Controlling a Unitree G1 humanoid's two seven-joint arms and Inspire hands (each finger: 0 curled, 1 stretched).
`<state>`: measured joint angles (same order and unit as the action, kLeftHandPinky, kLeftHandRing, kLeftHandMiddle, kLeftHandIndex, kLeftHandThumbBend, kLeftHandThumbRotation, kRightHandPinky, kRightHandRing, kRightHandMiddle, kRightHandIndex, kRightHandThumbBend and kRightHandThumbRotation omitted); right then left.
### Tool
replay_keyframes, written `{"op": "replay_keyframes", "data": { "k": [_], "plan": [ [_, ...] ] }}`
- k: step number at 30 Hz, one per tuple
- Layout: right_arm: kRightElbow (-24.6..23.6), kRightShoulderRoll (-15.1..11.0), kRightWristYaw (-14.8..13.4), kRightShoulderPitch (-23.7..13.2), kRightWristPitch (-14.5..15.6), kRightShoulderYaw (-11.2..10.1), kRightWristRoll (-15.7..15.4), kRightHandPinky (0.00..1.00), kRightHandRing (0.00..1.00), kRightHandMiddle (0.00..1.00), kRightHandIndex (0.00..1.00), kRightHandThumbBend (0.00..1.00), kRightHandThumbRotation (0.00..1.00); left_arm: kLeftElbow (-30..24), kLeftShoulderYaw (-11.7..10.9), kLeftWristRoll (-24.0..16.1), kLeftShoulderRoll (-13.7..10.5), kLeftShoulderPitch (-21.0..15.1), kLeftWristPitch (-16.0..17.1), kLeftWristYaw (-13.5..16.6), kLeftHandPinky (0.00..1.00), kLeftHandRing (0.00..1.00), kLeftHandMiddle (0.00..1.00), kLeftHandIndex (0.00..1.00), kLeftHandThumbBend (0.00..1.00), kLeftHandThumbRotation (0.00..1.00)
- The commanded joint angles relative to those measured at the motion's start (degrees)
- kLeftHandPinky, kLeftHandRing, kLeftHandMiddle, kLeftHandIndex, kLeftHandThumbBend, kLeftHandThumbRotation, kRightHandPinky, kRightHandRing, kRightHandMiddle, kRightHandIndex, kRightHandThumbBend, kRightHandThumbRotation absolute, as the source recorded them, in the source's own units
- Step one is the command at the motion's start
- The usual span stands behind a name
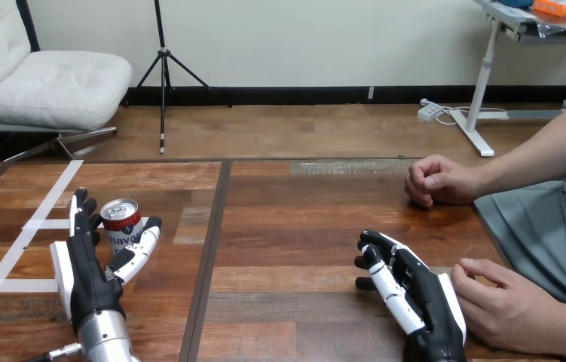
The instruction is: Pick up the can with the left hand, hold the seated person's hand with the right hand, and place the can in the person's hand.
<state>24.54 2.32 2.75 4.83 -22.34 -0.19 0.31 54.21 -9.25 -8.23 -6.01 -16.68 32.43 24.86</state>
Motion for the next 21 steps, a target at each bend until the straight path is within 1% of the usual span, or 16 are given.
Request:
{"op": "replay_keyframes", "data": {
  "k": [1, 7, 11, 15, 18, 21],
  "plan": [
    [-1.7, 0.6, 0.1, -1.6, 0.0, 0.4, 0.4, 0.68, 0.77, 0.81, 0.77, 0.57, 0.58, 0.3, 1.2, -1.2, -1.4, -5.3, 0.5, 0.4, 0.88, 0.88, 0.90, 0.92, 0.58, 0.05],
    [-1.5, 0.6, 0.2, -1.7, 0.1, 0.4, 0.5, 0.68, 0.77, 0.81, 0.77, 0.58, 0.59, 1.0, 1.1, -1.0, -1.3, -5.9, 0.6, 0.5, 0.85, 0.87, 0.88, 0.91, 0.58, 0.03],
    [-1.4, 0.6, 0.5, -1.7, 0.0, 0.4, 0.7, 0.68, 0.77, 0.81, 0.77, 0.58, 0.59, 1.2, 0.9, -0.3, -1.2, -6.2, 0.3, -0.2, 0.85, 0.86, 0.88, 0.90, 0.59, 0.03],
    [-1.7, 0.8, 0.4, -1.6, 0.7, 0.3, 1.0, 0.68, 0.77, 0.80, 0.76, 0.59, 0.58, 1.9, 0.9, -0.3, -1.3, -6.7, -0.2, -0.3, 0.84, 0.87, 0.88, 0.90, 0.59, 0.03],
    [-1.8, 0.6, 0.2, -1.5, 0.4, 0.5, 0.6, 0.68, 0.77, 0.80, 0.76, 0.59, 0.58, 2.6, 0.7, 0.1, -1.3, -7.1, -0.3, -0.7, 0.84, 0.87, 0.88, 0.90, 0.60, 0.04],
    [-1.7, 0.6, 0.5, -1.6, 0.2, 0.5, 0.6, 0.68, 0.77, 0.80, 0.77, 0.58, 0.58, 3.1, 0.9, -0.2, -1.5, -7.5, -0.8, -0.5, 0.84, 0.86, 0.88, 0.90, 0.60, 0.04]
  ]
}}
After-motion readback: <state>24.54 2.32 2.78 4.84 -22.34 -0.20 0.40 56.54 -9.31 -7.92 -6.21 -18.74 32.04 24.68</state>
